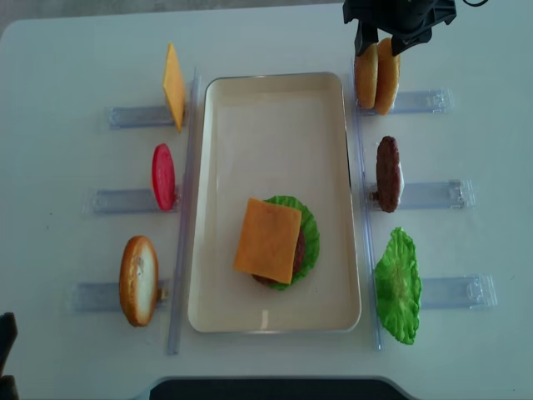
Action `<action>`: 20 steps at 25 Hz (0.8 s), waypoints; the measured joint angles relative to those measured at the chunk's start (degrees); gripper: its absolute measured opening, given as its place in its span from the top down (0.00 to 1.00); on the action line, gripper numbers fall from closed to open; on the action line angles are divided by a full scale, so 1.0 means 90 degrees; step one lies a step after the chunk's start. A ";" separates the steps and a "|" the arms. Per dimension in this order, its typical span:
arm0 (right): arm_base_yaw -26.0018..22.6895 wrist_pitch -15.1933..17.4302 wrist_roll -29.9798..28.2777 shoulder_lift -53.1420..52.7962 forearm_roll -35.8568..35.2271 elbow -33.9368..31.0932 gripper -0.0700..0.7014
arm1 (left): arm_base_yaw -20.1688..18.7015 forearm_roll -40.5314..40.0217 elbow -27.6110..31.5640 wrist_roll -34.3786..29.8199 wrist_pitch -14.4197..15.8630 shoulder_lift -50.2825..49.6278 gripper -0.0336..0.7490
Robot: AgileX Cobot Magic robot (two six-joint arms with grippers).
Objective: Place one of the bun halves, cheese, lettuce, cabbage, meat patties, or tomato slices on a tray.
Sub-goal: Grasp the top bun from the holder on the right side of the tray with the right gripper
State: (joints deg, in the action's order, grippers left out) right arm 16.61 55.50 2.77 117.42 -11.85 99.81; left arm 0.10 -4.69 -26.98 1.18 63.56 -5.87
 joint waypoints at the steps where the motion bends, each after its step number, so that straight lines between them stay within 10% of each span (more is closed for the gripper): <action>1: 0.0000 -0.0015 -0.0014 0.0000 0.0000 0.0000 0.31 | 0.0000 0.0000 0.0000 0.0000 0.0000 0.0000 0.52; 20: 0.0210 0.0086 -0.0007 0.0007 0.0228 0.0000 0.32 | 0.0000 0.0000 0.0000 0.0000 0.0000 0.0000 0.52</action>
State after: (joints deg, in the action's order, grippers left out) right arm 18.50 56.27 2.71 117.49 -9.80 99.81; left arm 0.10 -4.69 -26.98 1.18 63.56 -5.87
